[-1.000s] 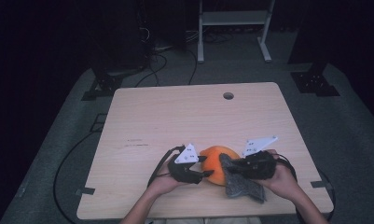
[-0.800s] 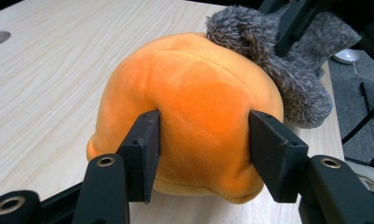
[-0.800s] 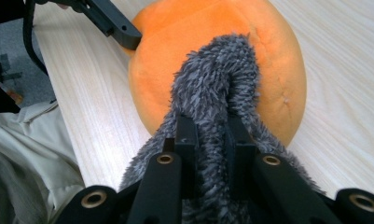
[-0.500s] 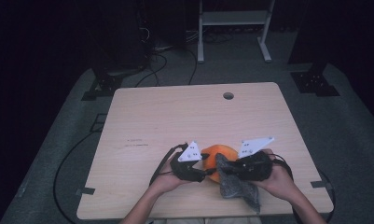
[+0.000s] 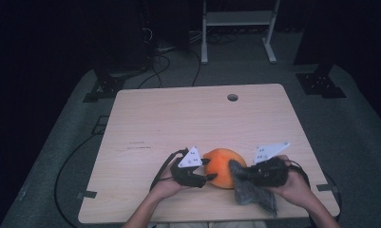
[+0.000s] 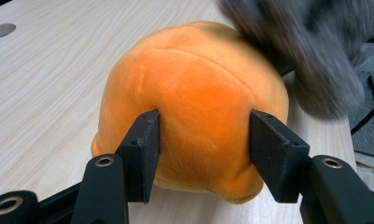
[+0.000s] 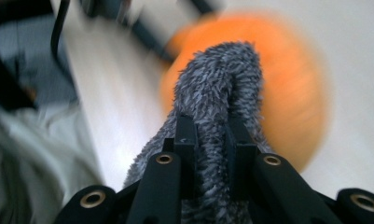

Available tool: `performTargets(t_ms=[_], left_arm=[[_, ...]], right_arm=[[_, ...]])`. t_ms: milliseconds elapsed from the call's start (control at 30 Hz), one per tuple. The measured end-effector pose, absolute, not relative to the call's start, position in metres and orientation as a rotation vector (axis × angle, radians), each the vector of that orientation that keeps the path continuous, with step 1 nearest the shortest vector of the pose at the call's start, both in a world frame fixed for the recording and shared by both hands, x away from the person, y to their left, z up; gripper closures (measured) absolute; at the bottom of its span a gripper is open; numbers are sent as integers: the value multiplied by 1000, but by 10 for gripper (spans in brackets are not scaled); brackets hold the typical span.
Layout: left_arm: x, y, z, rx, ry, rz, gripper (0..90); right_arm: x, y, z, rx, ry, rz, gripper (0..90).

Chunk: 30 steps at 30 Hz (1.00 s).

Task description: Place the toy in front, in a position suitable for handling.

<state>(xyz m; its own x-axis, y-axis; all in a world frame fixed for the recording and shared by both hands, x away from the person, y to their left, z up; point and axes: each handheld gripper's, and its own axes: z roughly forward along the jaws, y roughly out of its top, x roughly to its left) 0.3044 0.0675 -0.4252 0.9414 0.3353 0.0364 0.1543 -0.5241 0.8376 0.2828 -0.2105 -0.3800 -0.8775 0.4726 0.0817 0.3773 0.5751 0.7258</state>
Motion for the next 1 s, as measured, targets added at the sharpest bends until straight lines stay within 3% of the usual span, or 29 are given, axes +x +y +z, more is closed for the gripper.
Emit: performTargets(t_ms=[167,367,467,567,700,1000], left_arm=[[305,74,-426,2127,355,223,427],[313,77,-426,2066,486,94,188],[318,74,-429,2011,557,4,157],[314,65,-432,2047,540,17,172],[307,60,-427,2082,479,104,302],[289,48,-420,2170,314,260,321]], right_arm=[[314,-211,-371,805,2635,1196,773],[309,-210,-392,827,2703,1159,776],[293,-209,-399,799,2716,1169,777],[281,-209,-402,771,2720,1153,776],[278,-215,-396,781,2705,1170,779],[285,-168,-359,581,2732,1106,779]])
